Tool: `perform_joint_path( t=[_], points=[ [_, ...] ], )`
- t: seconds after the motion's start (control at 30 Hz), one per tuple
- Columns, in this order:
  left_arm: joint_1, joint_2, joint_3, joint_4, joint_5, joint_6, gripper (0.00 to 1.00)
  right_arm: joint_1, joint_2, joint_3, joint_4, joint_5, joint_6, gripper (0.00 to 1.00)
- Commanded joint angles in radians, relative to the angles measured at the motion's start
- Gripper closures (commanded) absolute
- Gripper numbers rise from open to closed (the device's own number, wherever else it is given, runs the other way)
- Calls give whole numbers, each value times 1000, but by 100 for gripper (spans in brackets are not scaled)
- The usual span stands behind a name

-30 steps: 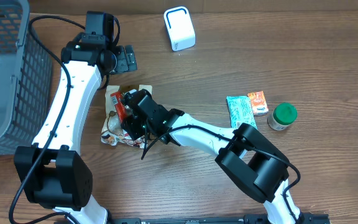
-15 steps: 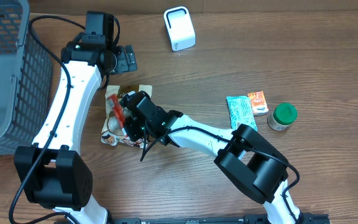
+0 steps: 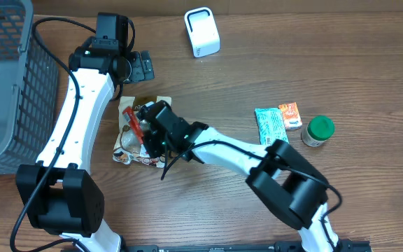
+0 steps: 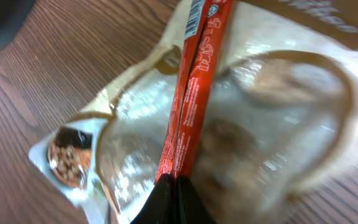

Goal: Scan the item barcode

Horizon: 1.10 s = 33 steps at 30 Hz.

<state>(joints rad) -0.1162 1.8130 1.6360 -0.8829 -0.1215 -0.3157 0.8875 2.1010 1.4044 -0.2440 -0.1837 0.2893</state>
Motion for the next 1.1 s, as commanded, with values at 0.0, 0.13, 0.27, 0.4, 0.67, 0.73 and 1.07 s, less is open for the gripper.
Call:
perform_joint_path(
  t=[0.0, 0.13, 0.27, 0.4, 0.67, 0.73, 1.07],
  points=[
    [0, -1, 6, 1, -13, -2, 0, -45, -147, 18, -50, 3, -55, 96],
    [0, -1, 6, 1, -13, -2, 0, -109, -196, 18, -181, 7, -55, 96],
    [0, -1, 6, 1, -13, -2, 1, -184, -195, 17, -299, 7, -55, 96],
    [0, -1, 6, 1, -13, -2, 0, -230, -184, 15, -389, 6, -55, 96],
    [0, -1, 6, 1, -13, -2, 0, -236, -161, 15, -421, 7, -55, 96],
    [0, -1, 6, 1, -13, -2, 0, -238, -161, 15, -425, 6, -55, 96],
    [0, -1, 6, 24, -13, -3, 0, -301, -254, 15, -429, -161, -51, 96]
  ],
)
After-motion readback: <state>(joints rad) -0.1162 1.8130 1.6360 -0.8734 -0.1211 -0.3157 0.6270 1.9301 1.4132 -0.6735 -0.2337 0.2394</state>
